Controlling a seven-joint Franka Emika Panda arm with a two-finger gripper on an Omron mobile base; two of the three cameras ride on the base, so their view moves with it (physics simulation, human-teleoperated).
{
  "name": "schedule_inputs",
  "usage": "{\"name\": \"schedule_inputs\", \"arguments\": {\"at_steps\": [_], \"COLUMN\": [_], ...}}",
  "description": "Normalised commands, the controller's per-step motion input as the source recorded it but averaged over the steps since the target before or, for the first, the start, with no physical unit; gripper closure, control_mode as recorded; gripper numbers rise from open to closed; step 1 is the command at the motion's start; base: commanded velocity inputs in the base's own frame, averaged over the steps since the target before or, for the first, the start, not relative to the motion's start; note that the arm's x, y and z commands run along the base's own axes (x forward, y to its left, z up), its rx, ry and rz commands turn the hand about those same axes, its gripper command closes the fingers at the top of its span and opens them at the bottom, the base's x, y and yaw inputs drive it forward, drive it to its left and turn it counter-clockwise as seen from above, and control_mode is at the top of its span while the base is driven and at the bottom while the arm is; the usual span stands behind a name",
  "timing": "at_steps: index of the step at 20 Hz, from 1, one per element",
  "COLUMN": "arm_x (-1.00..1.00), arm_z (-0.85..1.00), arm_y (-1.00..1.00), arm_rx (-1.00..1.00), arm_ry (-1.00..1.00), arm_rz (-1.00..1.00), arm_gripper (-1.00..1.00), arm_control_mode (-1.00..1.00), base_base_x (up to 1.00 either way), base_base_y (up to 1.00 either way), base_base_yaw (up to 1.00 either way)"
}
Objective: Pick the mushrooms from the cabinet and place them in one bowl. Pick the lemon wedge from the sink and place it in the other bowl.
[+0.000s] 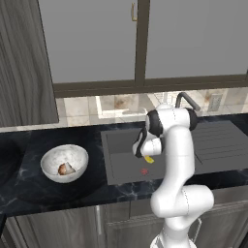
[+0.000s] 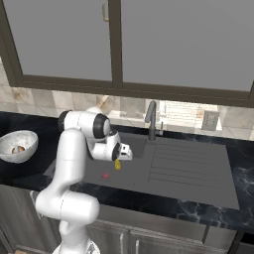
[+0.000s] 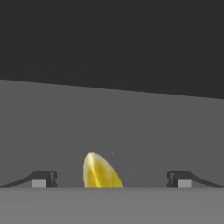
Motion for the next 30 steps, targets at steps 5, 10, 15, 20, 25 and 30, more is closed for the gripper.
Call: {"name": "schedule_inputs", "arguments": {"at_steps": [5,10,15,20,25,30], "arm_x": [0.08,0.00,0.00,0.00,0.00,0.00], "arm_z": [-0.29,-0.39,-0.33,-0.06,0.00,0.02], "arm_y": [-0.07,0.00,0.00,0.02,0.13,0.24], "arm_rx": [0.04,0.08,0.06,0.01,0.00,-0.02], "arm_ry": [0.13,0.18,0.13,0.01,0.00,0.01], "arm_rz": [0.02,0.00,0.00,0.00,0.00,-0.02], "arm_gripper": [-1.00,-1.00,1.00,1.00,1.00,1.00], "arm_control_mode": [-1.00,-1.00,-1.00,-1.00,-1.00,-1.00], "base_base_x": [0.00,0.00,0.00,0.00,0.00,0.00], "base_base_y": [0.00,0.00,0.00,0.00,0.00,0.00], "base_base_yaw": [0.00,0.00,0.00,0.00,0.00,0.00]}}
